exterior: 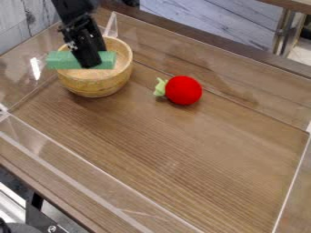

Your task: Put the green stick in the brown bowl

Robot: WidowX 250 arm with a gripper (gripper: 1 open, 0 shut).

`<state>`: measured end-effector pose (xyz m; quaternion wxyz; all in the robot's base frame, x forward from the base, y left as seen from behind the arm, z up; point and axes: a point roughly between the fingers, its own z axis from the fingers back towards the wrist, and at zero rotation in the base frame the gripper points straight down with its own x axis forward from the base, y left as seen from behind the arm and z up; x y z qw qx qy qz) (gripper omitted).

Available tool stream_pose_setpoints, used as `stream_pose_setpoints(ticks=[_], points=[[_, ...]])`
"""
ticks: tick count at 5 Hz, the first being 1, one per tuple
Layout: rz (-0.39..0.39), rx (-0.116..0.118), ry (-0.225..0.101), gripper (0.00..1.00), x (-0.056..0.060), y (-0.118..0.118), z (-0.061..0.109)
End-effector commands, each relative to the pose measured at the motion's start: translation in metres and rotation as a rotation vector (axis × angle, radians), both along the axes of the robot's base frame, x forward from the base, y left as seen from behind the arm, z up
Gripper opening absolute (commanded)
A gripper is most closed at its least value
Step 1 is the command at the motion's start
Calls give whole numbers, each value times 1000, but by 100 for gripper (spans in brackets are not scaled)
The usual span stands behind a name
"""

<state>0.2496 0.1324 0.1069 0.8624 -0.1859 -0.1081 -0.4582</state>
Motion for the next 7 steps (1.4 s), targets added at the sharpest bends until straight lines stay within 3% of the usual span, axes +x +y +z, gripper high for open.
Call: stream_pose_setpoints(ticks=[1,2,4,7], points=[[-23,24,-44,0,8,23,13],[-44,20,-38,0,13,37,9],[16,3,-34,0,27,45,-27],[-70,-32,-36,0,23,62,-46]])
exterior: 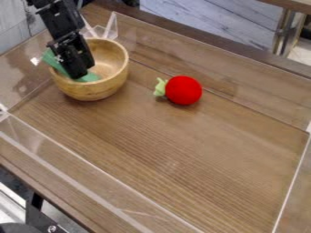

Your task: Put the green stick in the brown bowl

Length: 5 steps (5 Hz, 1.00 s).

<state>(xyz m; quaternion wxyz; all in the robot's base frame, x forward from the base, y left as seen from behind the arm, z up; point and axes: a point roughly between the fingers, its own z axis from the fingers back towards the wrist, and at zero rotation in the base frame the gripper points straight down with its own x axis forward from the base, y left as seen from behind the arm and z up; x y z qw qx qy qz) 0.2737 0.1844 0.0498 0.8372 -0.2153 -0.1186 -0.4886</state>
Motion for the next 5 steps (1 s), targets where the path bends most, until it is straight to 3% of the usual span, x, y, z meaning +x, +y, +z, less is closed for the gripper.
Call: stream_pose_setpoints(ticks=[1,3,5], points=[[-25,16,-35,0,-2,16,5],[-65,-4,-51,0,3,11,12],[-21,-16,-68,0,-4,-10,4]])
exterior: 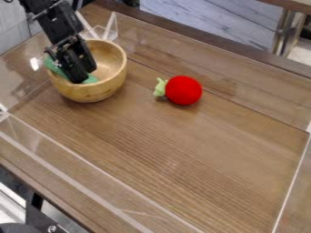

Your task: Put the green stick in the brown bowl

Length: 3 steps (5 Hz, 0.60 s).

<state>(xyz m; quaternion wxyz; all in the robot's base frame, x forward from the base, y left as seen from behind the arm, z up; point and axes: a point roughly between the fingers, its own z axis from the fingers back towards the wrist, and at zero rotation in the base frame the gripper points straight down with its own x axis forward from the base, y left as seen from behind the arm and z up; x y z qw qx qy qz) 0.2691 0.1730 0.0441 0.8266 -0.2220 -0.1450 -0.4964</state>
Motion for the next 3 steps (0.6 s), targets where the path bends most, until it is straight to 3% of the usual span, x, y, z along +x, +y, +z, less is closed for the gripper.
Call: stream_pose_setpoints(ticks=[1,3], points=[[-22,26,-35,0,3,-9,13],[-71,46,-58,0,13,-23,22]])
